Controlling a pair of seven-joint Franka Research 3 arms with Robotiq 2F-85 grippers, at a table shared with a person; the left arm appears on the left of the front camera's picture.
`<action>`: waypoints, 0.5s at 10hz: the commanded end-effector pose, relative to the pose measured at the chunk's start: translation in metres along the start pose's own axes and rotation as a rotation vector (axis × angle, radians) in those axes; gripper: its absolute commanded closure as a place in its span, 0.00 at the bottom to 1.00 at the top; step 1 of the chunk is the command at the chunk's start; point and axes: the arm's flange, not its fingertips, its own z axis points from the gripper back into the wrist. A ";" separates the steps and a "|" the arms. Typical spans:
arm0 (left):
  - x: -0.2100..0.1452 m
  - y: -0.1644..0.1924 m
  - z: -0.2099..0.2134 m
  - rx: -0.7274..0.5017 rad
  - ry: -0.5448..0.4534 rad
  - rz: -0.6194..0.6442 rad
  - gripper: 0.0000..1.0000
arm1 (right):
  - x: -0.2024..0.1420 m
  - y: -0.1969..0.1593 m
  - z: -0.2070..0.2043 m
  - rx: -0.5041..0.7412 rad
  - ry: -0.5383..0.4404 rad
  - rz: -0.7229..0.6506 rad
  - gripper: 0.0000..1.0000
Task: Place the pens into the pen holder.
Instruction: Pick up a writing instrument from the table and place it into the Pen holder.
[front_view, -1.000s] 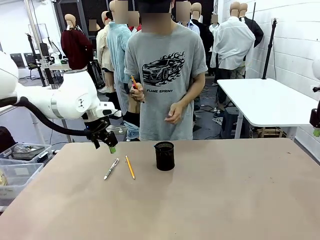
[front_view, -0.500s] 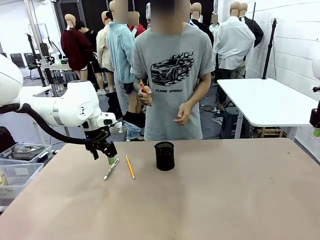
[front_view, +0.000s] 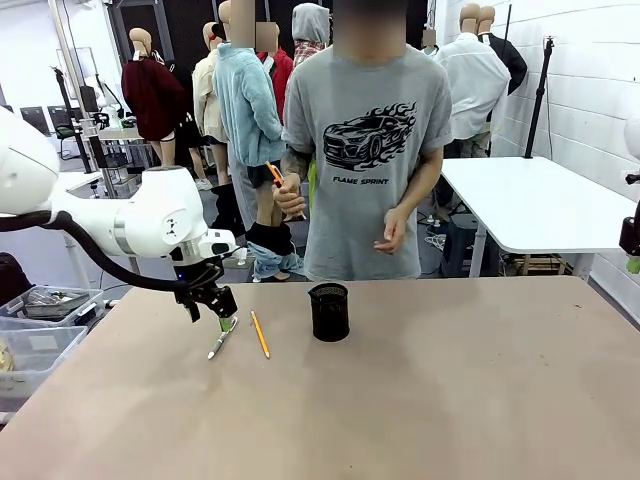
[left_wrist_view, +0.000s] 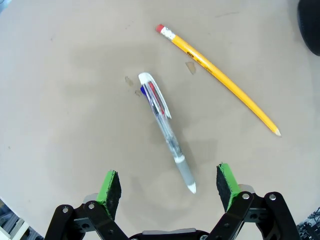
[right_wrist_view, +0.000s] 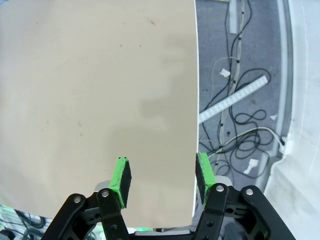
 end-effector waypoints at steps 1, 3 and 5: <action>0.022 0.002 -0.013 0.012 0.025 0.015 0.00 | -0.002 0.000 -0.003 -0.001 -0.017 0.014 0.34; 0.025 0.004 -0.025 -0.024 0.056 0.029 0.00 | -0.002 0.000 -0.003 -0.001 -0.017 0.014 0.34; 0.024 0.005 -0.030 -0.008 0.078 0.032 0.19 | -0.002 0.000 -0.003 -0.001 -0.017 0.014 0.34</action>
